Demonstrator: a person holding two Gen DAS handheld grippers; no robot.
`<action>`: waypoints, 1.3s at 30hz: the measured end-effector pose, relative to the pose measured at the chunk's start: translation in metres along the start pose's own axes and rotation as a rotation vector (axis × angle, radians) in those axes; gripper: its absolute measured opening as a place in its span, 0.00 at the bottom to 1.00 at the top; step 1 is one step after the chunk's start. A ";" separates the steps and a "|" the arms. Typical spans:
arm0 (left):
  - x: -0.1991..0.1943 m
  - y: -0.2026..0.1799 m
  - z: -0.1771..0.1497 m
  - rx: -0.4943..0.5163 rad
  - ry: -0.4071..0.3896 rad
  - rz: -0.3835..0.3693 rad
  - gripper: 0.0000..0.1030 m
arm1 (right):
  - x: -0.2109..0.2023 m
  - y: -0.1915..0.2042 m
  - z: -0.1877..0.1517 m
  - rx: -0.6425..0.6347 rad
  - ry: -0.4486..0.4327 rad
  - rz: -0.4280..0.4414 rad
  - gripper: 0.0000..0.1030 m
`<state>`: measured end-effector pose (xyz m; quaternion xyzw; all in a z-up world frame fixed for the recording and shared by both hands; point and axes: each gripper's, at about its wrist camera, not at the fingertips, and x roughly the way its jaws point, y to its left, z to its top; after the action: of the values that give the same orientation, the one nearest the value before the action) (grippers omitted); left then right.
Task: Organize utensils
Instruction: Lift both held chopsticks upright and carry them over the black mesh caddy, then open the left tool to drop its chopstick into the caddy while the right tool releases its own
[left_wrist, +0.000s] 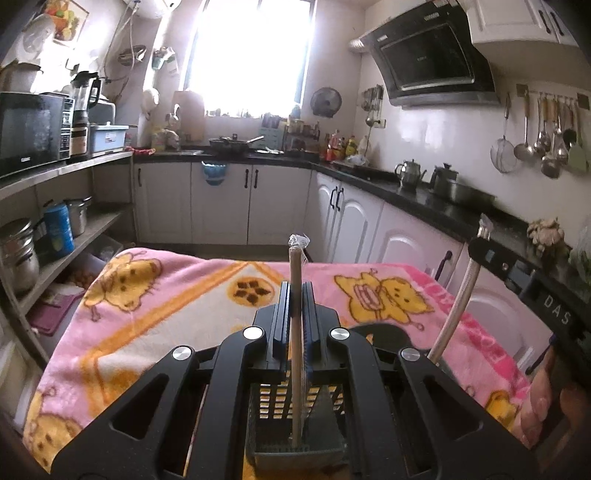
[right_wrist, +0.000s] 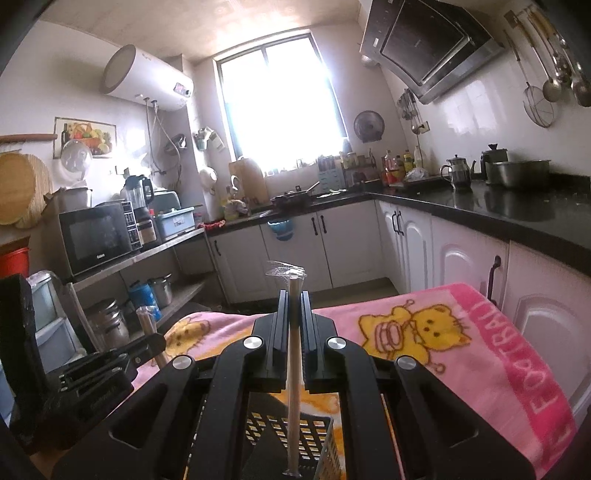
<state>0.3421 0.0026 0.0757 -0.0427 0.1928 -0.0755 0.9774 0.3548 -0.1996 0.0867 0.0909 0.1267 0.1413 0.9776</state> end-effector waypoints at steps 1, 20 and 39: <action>0.003 0.001 -0.002 0.004 0.015 0.000 0.02 | 0.000 0.000 0.000 0.000 0.001 -0.001 0.06; -0.011 0.012 -0.021 -0.013 0.115 0.006 0.33 | 0.001 0.005 -0.023 0.037 0.040 0.024 0.08; -0.060 0.028 -0.040 -0.112 0.154 -0.009 0.53 | -0.025 -0.013 -0.033 0.062 0.115 -0.019 0.20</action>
<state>0.2761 0.0383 0.0582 -0.0920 0.2712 -0.0721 0.9554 0.3254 -0.2144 0.0586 0.1114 0.1881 0.1329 0.9667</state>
